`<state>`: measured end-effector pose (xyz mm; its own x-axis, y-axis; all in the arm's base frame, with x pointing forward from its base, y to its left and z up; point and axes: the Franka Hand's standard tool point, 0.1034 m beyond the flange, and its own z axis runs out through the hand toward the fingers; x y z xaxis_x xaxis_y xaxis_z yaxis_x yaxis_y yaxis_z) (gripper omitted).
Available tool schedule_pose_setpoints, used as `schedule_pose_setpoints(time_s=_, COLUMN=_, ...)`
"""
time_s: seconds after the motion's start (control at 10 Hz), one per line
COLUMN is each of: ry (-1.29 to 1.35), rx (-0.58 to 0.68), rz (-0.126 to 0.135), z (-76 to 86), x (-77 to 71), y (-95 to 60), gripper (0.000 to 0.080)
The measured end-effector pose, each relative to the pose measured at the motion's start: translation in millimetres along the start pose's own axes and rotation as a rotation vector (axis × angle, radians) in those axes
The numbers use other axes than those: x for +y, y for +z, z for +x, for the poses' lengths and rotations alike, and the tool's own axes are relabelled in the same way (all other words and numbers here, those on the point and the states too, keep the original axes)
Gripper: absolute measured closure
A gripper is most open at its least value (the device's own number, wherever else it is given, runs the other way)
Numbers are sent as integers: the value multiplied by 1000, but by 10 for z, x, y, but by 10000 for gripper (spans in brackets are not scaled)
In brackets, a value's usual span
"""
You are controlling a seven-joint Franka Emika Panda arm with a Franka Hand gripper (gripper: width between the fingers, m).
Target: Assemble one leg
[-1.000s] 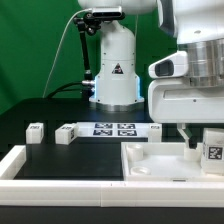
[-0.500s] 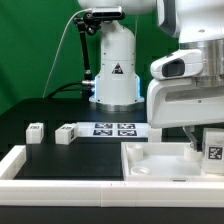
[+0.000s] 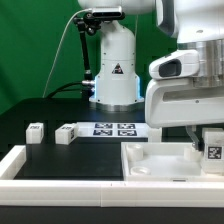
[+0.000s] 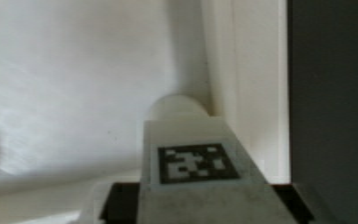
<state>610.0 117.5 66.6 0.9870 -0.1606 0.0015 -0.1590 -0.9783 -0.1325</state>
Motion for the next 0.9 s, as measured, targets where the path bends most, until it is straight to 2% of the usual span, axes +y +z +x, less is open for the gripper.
schedule_pose_setpoints(time_s=0.3, ry=533, rx=17, rz=22, z=-27, x=-2, y=32, gripper=509)
schedule_pose_setpoints(time_s=0.5, ry=777, rx=13, rz=40, z=-37, x=-12, y=44, gripper=509)
schedule_pose_setpoints(time_s=0.7, ry=1149, rx=-5, rz=72, z=-54, x=-71, y=59, gripper=509)
schedule_pose_setpoints(time_s=0.9, ry=1376, rx=-14, rz=77, z=-62, x=-100, y=66, gripper=509)
